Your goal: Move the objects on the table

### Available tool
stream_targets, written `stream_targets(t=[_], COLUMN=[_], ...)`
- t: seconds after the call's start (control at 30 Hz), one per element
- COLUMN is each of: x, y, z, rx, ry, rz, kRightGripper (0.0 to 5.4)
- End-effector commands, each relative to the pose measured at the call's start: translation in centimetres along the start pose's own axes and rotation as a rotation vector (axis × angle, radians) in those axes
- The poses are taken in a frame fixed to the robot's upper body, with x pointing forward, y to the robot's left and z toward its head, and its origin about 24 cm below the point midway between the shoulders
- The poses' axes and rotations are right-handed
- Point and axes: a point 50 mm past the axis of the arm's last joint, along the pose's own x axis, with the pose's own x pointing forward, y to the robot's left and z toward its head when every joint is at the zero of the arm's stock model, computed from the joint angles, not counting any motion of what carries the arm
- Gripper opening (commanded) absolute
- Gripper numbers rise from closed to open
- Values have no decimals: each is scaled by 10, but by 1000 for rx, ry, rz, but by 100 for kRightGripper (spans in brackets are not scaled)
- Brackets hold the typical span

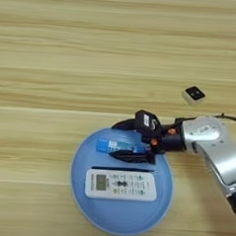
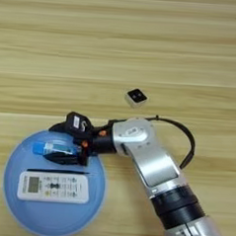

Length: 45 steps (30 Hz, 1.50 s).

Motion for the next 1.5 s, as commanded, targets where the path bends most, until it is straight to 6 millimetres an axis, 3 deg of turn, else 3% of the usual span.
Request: stream_targets(t=[0.03, 0.27, 0.43, 0.8, 1.03, 1.5], x=[-25, -51, -75, -127, -143, -145], y=[-24, -42, -59, -98, -110, -122], z=[41, 56, 54, 34, 18, -10], rx=[-114, -102, -85, -26, 3, 113], ry=[-89, -161, -161, -78, -13, 68], rz=[-114, -232, -368, -665, -765, -842], kRightGripper=[407, 485, 539, 539, 539, 539])
